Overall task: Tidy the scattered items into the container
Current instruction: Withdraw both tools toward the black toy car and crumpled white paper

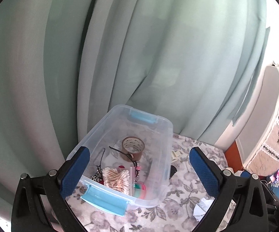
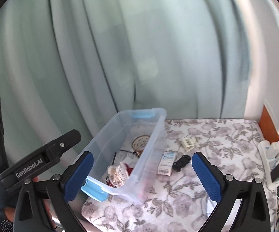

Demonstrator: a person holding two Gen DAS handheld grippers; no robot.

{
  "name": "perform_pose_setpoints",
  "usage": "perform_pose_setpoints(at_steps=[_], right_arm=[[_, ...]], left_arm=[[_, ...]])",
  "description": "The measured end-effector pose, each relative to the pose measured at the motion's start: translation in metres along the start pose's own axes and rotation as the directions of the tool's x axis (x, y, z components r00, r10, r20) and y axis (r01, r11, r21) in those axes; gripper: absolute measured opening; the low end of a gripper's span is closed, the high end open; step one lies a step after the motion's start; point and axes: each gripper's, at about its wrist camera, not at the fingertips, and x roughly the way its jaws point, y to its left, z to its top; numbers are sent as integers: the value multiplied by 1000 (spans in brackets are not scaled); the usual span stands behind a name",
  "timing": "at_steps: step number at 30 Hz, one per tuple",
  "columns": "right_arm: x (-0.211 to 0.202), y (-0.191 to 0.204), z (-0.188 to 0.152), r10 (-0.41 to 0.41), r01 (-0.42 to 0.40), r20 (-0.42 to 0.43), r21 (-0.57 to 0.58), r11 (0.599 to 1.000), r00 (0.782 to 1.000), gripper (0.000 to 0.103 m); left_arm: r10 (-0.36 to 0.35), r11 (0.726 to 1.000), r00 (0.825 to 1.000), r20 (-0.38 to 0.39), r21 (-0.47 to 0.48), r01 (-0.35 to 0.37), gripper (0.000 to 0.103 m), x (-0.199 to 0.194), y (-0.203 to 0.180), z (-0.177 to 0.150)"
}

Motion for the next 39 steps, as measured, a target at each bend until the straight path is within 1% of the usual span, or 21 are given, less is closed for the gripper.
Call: perform_pose_setpoints(at_steps=[7,12,14,17,19,22,25,28,30,33,37,39], right_arm=[[-34,-32,-7,-25,20,73,72,997,997,103],[-55,-55,-12,-44,31,111,118,992,993,103],[-63,-66,-13,-55,39,114,136,990,992,103],[-70,-82,-15,-66,46,118,170,984,991,103],[-74,-93,-18,-90,67,118,190,980,989,103],[-79,-108,-22,-110,83,117,214,973,987,103],[-82,-121,-30,-112,83,117,226,970,987,103],[-77,-133,-39,-112,90,86,234,968,990,103],[-72,-142,-47,-107,92,50,248,965,993,103],[-59,-154,-61,-81,84,-22,264,961,996,103],[-42,-166,-77,-79,106,-103,284,953,992,103],[-30,-173,-85,-67,109,-147,299,948,987,103]], left_arm=[[-9,996,1000,25,93,7,103,-17,-46,-8],[-26,991,1000,10,135,24,103,-22,-77,-17],[-32,987,999,-1,156,32,103,-21,-87,-19],[-53,984,998,-27,168,57,103,-18,-98,-23],[-75,983,996,-48,163,82,103,-14,-103,-26],[-117,979,987,-110,155,133,103,-2,-112,-34],[-141,978,978,-152,134,162,103,9,-118,-44],[-158,975,969,-189,126,184,103,21,-122,-54],[-181,970,958,-222,122,212,103,30,-124,-60],[-196,965,940,-280,114,236,103,46,-126,-70],[-179,962,925,-334,136,235,103,66,-129,-86],[-167,962,915,-367,142,233,103,77,-128,-95]])
